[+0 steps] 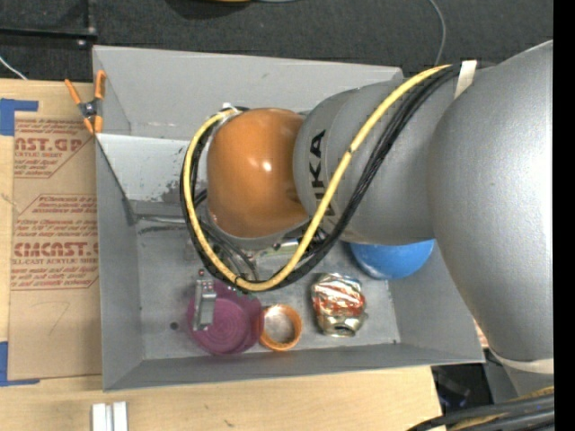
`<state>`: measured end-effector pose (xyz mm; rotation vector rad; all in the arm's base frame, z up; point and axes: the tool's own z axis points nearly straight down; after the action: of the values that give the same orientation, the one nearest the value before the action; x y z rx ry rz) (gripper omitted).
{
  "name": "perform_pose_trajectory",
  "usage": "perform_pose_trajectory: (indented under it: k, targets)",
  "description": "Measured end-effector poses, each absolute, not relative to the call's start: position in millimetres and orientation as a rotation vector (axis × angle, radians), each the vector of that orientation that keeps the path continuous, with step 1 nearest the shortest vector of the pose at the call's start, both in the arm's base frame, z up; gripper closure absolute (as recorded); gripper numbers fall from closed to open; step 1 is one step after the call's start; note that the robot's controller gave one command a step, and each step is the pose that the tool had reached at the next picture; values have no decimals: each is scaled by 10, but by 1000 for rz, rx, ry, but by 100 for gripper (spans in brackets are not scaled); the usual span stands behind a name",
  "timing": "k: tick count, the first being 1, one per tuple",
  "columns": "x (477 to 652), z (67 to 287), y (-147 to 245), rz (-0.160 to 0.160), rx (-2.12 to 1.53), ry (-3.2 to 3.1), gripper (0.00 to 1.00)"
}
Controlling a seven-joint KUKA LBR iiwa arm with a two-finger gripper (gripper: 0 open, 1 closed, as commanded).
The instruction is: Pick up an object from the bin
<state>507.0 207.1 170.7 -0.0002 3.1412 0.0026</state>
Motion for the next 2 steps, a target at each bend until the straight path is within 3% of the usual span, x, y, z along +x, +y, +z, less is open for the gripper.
perform_pose_trajectory:
  k: [1,2]
  targets:
    - [4885,956,1714,5,-868,3021,0]
    - [4919,1485,1590,5,-689,3063,0]
